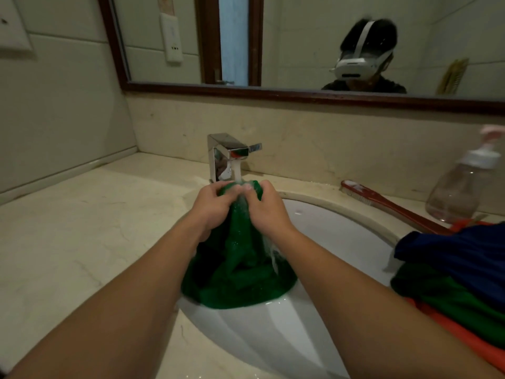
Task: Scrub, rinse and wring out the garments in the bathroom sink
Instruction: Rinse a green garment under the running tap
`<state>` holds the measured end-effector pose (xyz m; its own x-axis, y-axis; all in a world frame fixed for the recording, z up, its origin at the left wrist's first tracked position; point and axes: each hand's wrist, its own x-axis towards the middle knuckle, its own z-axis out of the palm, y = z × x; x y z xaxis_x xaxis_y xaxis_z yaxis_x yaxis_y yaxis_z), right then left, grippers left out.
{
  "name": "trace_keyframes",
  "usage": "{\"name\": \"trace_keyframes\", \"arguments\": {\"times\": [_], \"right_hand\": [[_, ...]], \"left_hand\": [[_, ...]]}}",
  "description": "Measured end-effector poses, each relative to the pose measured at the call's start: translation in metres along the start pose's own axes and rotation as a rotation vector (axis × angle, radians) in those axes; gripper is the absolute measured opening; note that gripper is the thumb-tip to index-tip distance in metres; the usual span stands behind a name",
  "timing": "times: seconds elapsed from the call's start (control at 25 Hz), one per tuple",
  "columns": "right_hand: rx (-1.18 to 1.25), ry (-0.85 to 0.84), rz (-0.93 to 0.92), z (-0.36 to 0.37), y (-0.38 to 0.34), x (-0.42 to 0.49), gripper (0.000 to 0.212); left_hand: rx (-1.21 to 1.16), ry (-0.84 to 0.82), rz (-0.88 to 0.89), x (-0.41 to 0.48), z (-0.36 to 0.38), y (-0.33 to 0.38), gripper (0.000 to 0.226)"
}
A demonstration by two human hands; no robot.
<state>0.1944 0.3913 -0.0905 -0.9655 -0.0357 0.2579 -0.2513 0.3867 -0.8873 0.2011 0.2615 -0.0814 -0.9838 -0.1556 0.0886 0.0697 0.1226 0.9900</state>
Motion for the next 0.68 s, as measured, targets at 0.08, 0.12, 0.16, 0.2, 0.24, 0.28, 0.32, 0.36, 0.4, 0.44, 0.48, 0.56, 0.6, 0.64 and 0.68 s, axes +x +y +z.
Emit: {"name": "trace_keyframes", "arguments": {"times": [0.08,0.12,0.16,0.2,0.24,0.28,0.32,0.36,0.4,0.44,0.48,0.56,0.6,0.64,0.68], "right_hand": [[0.016,0.011,-0.012,0.004,-0.004,0.000,0.023],[0.021,0.013,-0.025,0.005,-0.004,0.001,0.020],[0.016,0.013,-0.039,0.006,-0.002,0.002,0.018],[0.007,0.013,-0.044,0.005,0.000,0.002,0.017],[0.003,0.006,-0.046,0.004,0.000,0.001,0.018],[0.007,0.001,-0.042,0.002,0.001,0.002,0.019],[0.021,0.001,-0.032,0.001,0.002,0.003,0.019],[0.041,-0.001,-0.020,-0.001,0.004,0.005,0.019],[0.064,-0.005,-0.012,-0.002,0.004,0.005,0.018],[0.078,-0.013,-0.004,-0.002,0.003,0.005,0.018],[0.076,-0.017,0.001,-0.003,0.003,0.004,0.018],[0.023,-0.024,-0.002,-0.003,0.003,0.002,0.021],[-0.005,-0.029,0.001,-0.001,0.003,0.000,0.024],[-0.016,-0.028,0.004,-0.001,0.003,-0.001,0.025],[-0.024,-0.023,0.004,0.000,0.003,-0.002,0.026]], "left_hand": [[0.201,-0.018,0.108,0.002,0.000,-0.003,0.025],[0.290,-0.021,0.163,0.003,0.001,-0.004,0.025],[0.341,-0.019,0.199,0.005,0.001,-0.005,0.026],[0.347,-0.016,0.211,0.006,0.001,-0.005,0.024],[0.320,-0.001,0.202,0.006,0.002,-0.005,0.023],[0.279,0.019,0.184,0.006,0.002,-0.003,0.024],[0.234,0.041,0.165,0.007,0.003,-0.003,0.029],[0.184,0.055,0.152,0.009,0.003,-0.003,0.033],[0.135,0.061,0.145,0.012,0.003,-0.004,0.034],[0.107,0.068,0.142,0.013,0.002,-0.003,0.033],[0.099,0.078,0.140,0.015,0.002,-0.003,0.031],[0.080,0.093,0.124,0.015,0.001,-0.003,0.032],[0.078,0.094,0.121,0.015,0.001,-0.004,0.032],[0.080,0.096,0.120,0.015,0.001,-0.004,0.033],[0.079,0.096,0.119,0.014,0.002,-0.003,0.034]]}}
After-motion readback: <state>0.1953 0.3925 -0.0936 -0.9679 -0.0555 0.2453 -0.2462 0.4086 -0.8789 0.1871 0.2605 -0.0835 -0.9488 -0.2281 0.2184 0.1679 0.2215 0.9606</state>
